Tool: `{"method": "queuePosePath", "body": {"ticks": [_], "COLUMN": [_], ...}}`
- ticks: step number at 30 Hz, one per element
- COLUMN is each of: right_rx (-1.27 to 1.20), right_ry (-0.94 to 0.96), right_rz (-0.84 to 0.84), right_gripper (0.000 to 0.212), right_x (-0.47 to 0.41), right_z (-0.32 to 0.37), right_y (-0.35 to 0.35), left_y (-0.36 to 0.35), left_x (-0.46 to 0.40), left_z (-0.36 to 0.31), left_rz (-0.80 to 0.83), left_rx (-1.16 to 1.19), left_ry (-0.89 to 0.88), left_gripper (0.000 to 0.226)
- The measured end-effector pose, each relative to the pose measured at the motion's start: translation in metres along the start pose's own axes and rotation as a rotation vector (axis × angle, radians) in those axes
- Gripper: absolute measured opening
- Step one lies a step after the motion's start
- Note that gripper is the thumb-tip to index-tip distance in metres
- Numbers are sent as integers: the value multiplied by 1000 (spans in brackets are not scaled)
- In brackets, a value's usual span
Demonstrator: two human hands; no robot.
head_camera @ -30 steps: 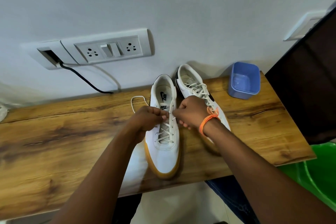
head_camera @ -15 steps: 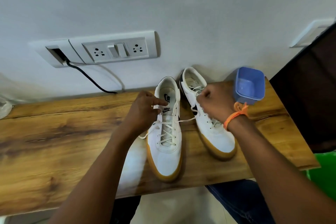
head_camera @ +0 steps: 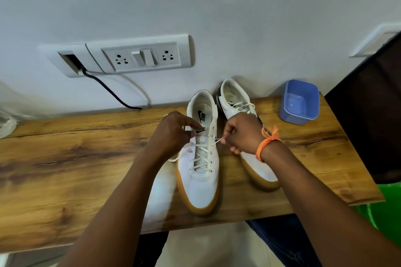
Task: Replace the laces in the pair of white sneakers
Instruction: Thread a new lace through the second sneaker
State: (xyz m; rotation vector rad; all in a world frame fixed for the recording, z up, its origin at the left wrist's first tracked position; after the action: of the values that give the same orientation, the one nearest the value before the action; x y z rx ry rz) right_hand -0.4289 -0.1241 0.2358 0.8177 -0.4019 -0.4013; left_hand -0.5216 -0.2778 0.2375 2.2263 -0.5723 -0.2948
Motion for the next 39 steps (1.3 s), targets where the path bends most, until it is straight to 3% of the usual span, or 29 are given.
{"method": "queuePosePath", "body": {"ticks": [5,7,11,14,19,27,33,37,39], "right_rx": [157,117,-184,-110,-25,-461,-476,-363,-474], "right_ry": [-186,-187,-97,-10,-43,-348,-395,-299,-347], "right_rz": [-457,-526,-347,-129,-12,-52,-70,-350,-446], "right_gripper": [11,11,15,25,40,26,21,20,22], "right_x": [-24,-24,-20,-5,9,10,8,-8,-15], "right_z": [-59,-66,-27,3,7,-8,-10,-20,-32], "right_y": [80,90,57,15,-19,-24,-29,14,36], "left_y": [2,1,0,0,-2,-1,-1,1,1], "left_x": [1,1,2,1,1,2,2,3,4], "left_z": [2,2,1,2,1,0,3,2,3], "left_rz": [25,39,45,36,33,36,31,42,53], "left_rx": [60,72,103,108,108,115,133,125,142], "left_ry": [59,77,100,106,112,103,108,109,121], "left_gripper": [25,25,25,24,23,21,24,21,20]}}
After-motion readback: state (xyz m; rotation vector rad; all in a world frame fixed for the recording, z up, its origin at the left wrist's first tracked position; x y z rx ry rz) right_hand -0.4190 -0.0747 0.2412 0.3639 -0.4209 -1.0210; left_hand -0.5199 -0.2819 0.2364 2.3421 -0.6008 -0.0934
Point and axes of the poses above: each hand's wrist, its own x-axis away from the middle knuckle, its own y-axis out of the back of the hand, z = x × y, the point moved 8 cm from there along -x, towards the middle knuckle, and after that the axes turned 14 degrees about -z, right-handed, at the moved point
